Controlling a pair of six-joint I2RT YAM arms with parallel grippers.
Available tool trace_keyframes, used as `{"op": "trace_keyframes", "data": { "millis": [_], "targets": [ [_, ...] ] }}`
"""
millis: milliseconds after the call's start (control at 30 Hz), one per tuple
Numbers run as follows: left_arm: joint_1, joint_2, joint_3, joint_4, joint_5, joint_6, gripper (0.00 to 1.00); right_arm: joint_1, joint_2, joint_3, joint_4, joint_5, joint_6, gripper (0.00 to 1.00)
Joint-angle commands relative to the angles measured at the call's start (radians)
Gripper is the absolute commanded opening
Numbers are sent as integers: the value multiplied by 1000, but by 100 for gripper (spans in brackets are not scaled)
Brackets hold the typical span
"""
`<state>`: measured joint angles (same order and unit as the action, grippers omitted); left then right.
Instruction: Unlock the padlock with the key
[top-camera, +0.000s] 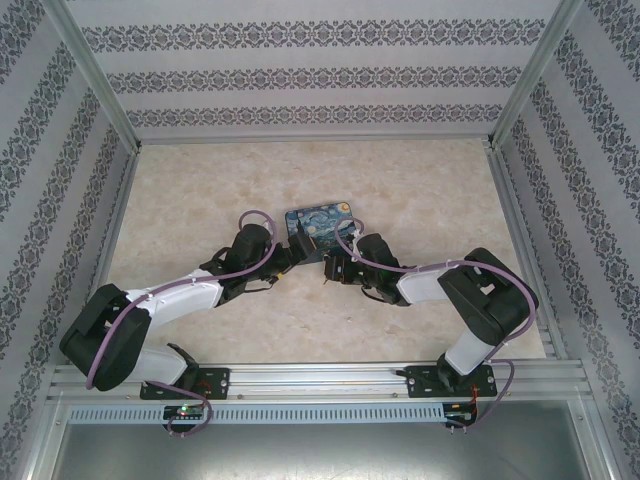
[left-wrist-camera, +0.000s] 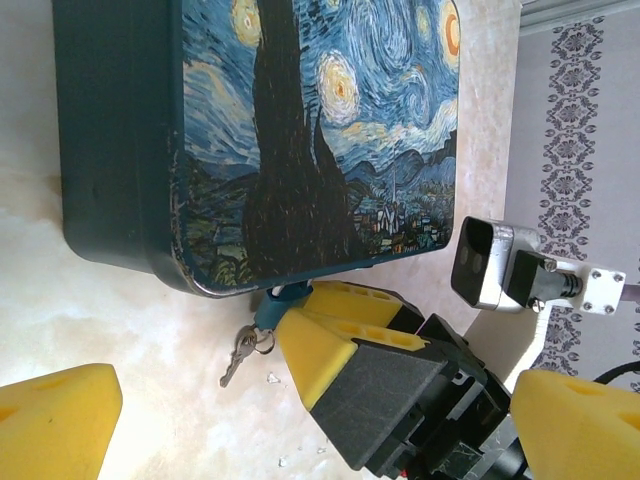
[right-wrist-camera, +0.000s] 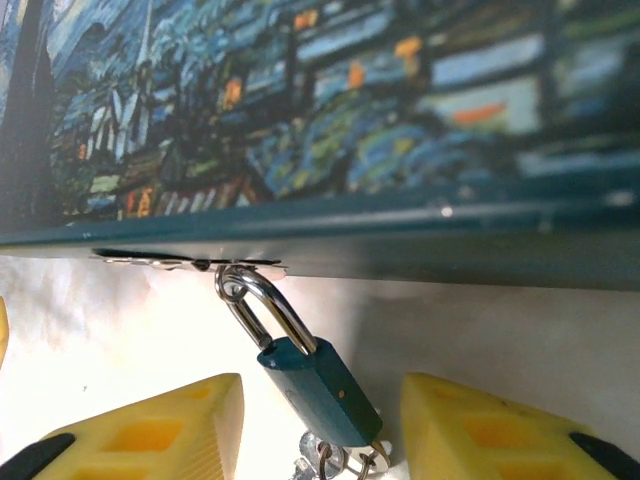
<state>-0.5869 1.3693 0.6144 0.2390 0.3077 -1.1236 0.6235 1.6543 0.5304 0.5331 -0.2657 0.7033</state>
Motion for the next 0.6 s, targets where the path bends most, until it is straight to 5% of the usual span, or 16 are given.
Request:
{"op": "trace_keyframes", "data": {
  "millis": [0,300,567],
  "targets": [
    [13,2,7,-8,9,25,100,-4,17,13,19,-24,-5,40],
    [20,4,-2,-1,16,28,100,-7,9,6,12,-11,1,13],
    [33,-8,63,-137,-31,129,100,-24,-37,-19,-8,4,44,1]
  ]
}}
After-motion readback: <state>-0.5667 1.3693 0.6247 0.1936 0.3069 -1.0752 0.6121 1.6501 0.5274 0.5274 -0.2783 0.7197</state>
